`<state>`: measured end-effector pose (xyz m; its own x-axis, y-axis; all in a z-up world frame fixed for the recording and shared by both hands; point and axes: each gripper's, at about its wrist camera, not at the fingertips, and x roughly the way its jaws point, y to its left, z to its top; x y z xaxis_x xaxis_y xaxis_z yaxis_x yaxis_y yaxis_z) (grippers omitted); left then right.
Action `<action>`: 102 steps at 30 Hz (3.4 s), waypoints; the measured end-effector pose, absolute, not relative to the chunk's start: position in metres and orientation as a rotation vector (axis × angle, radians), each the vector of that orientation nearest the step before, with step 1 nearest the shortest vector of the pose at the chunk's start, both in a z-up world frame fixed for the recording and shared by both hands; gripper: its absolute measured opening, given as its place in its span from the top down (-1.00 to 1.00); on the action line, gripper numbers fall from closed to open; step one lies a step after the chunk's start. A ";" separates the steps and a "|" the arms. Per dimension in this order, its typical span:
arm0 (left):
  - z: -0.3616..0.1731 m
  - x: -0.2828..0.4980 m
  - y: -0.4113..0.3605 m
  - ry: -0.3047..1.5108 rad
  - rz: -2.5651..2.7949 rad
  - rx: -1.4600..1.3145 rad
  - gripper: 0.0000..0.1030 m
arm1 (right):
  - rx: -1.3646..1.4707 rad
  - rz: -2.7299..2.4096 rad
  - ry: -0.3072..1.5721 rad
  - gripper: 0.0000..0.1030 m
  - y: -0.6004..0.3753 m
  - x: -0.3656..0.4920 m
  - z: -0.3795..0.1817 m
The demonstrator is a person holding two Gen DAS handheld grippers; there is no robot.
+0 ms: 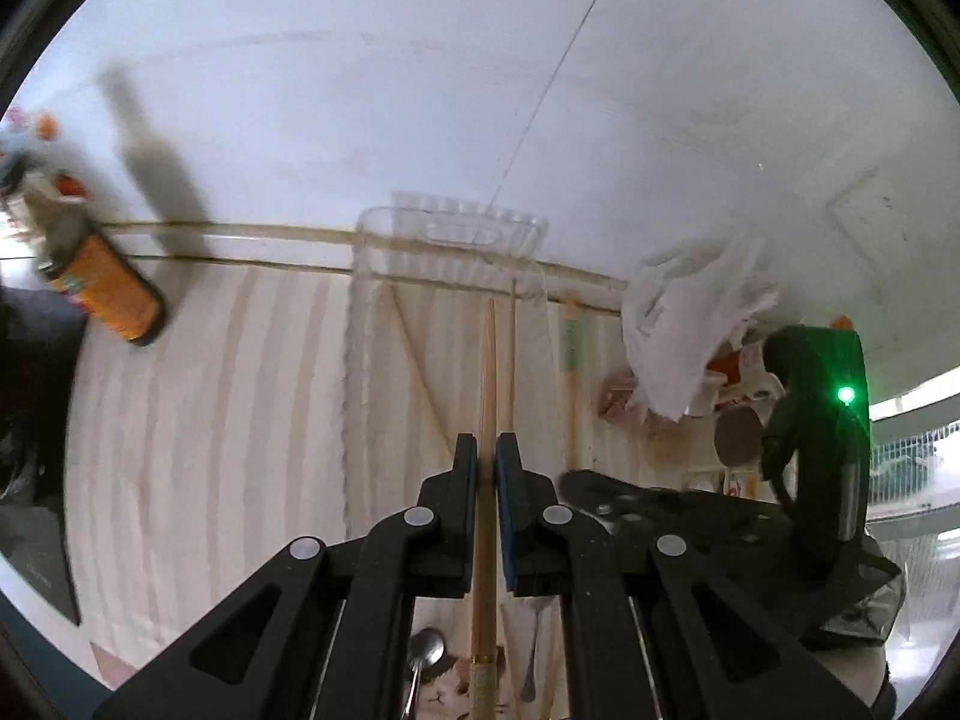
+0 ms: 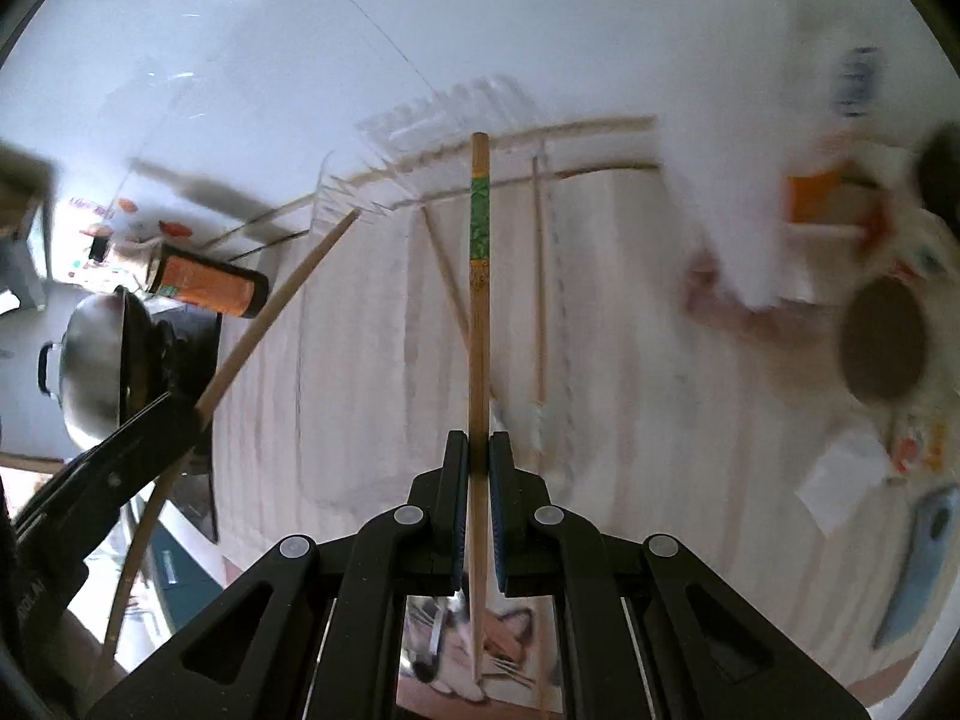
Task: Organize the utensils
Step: 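Carry both chopsticks up into the clear rack and open both tools, then grasp another wooden chopstick with the left tool while the right tool grasps one too, then lift both chopsticks into the clear rack and open both tools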
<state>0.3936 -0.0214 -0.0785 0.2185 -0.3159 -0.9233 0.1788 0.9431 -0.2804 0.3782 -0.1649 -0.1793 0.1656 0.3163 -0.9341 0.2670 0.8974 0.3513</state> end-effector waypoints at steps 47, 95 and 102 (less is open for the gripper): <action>-0.256 0.191 -0.089 1.593 -0.334 0.231 0.88 | 0.584 -0.359 1.400 0.51 -0.215 0.119 -0.244; -0.257 0.195 -0.039 1.545 -0.257 0.226 0.91 | 0.319 -0.255 1.575 0.88 -0.153 0.128 -0.290; -0.211 0.179 -0.050 1.395 -0.269 0.272 0.91 | 0.338 -0.274 1.525 0.87 -0.153 0.120 -0.278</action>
